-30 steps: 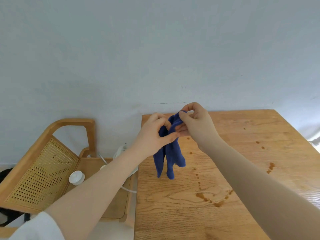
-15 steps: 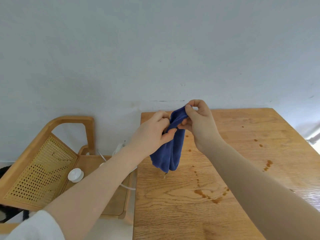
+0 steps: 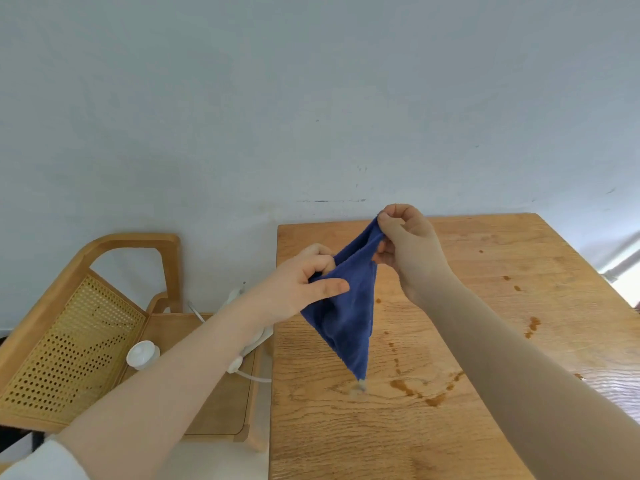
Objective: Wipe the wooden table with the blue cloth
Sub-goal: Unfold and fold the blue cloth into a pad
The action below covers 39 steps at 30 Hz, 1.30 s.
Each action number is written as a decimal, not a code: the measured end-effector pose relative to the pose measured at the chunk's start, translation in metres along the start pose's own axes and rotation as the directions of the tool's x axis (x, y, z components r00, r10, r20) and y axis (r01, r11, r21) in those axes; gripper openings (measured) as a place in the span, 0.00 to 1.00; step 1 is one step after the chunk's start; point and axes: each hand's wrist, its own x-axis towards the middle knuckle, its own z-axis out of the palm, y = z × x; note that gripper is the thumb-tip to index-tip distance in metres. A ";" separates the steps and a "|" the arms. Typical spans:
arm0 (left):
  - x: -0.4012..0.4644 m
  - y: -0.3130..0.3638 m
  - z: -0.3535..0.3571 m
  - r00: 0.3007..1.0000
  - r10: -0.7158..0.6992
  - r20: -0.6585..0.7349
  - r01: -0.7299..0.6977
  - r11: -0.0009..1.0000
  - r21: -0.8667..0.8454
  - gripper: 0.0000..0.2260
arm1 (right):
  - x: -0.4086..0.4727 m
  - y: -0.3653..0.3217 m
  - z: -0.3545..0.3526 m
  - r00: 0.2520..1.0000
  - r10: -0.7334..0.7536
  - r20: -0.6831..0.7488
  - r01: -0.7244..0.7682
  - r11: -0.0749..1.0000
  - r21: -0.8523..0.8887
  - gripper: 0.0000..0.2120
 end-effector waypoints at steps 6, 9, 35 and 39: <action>0.026 -0.018 -0.043 0.937 -0.047 -0.346 0.122 0.973 0.197 0.12 | 0.032 0.017 0.009 0.998 -0.045 -0.047 0.031 0.963 -0.267 0.07; 0.040 -0.009 -0.049 0.885 0.040 -0.464 0.076 0.971 0.228 0.13 | 0.046 0.013 0.011 0.989 -0.119 -0.084 0.094 0.963 -0.253 0.10; 0.029 -0.202 -0.002 0.895 -0.357 -0.269 0.414 0.889 0.197 0.21 | 0.065 0.242 0.013 0.584 0.210 0.784 0.806 -0.042 -0.590 0.34; 0.038 -0.194 -0.018 0.874 -0.353 -0.334 0.409 0.905 0.114 0.19 | 0.091 0.256 0.026 0.429 0.273 0.861 0.900 -0.049 -0.433 0.37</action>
